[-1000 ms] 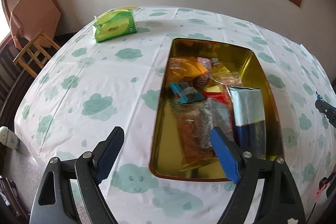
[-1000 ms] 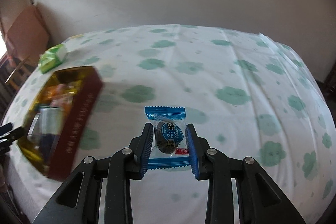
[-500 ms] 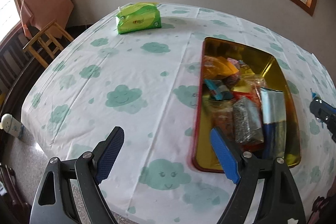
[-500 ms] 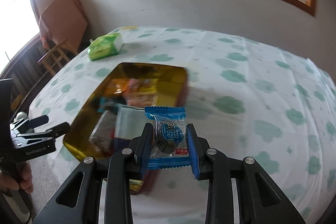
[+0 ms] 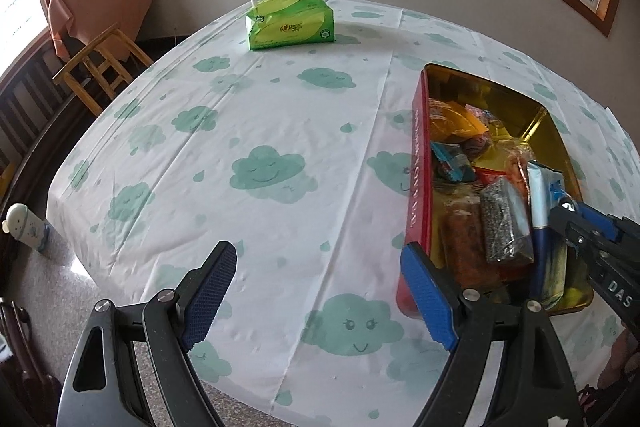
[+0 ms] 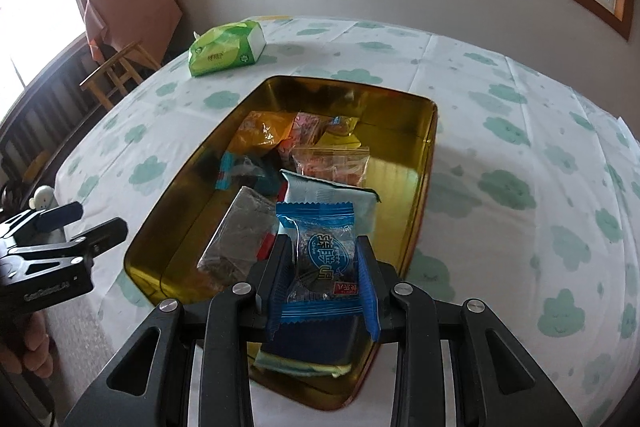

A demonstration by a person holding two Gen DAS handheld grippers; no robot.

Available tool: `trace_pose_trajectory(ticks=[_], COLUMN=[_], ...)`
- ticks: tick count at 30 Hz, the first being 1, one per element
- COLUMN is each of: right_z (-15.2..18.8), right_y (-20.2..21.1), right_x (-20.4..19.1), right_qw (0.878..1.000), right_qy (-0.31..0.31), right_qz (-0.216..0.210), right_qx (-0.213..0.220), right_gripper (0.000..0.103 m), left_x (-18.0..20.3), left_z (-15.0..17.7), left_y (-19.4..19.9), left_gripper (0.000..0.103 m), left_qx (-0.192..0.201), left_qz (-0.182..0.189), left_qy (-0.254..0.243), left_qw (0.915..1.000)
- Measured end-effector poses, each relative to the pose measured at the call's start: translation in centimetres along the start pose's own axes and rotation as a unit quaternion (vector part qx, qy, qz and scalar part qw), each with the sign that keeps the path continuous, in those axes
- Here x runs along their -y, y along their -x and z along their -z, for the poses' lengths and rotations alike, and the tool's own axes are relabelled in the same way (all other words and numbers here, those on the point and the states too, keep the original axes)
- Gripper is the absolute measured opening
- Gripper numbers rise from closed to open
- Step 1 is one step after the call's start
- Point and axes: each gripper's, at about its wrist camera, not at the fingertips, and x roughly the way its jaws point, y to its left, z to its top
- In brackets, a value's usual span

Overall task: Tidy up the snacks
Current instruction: 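Carry the round candy over the gold tray and open the right gripper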

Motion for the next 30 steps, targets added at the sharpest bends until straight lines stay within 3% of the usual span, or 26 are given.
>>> trace_pose_trajectory(ticks=[20,25,30], right_z=[-1.2,-0.9,-0.6], right_y=[-1.4,-1.1,0.2], right_x=[-0.9,-1.0,-1.5], right_qw=[1.000,1.000,0.999], right_qy=[0.000,0.003,0.019], right_qz=[0.017,0.021,0.021], right_qx=[0.013,0.010,0.020], right_gripper=[0.037,0.062,0.072], left_x=[0.2,0.5,0.8], left_z=[0.3,0.3,0.3], left_y=[-0.2,0.3,1.0], left_gripper=[0.083,0.083,0.084], left_qx=[-0.007,-0.004,-0.002], left_qz=[0.001,0.000,-0.003], left_qy=[-0.003,-0.005,-0.007], left_qw=[1.0000,1.0000,1.0000])
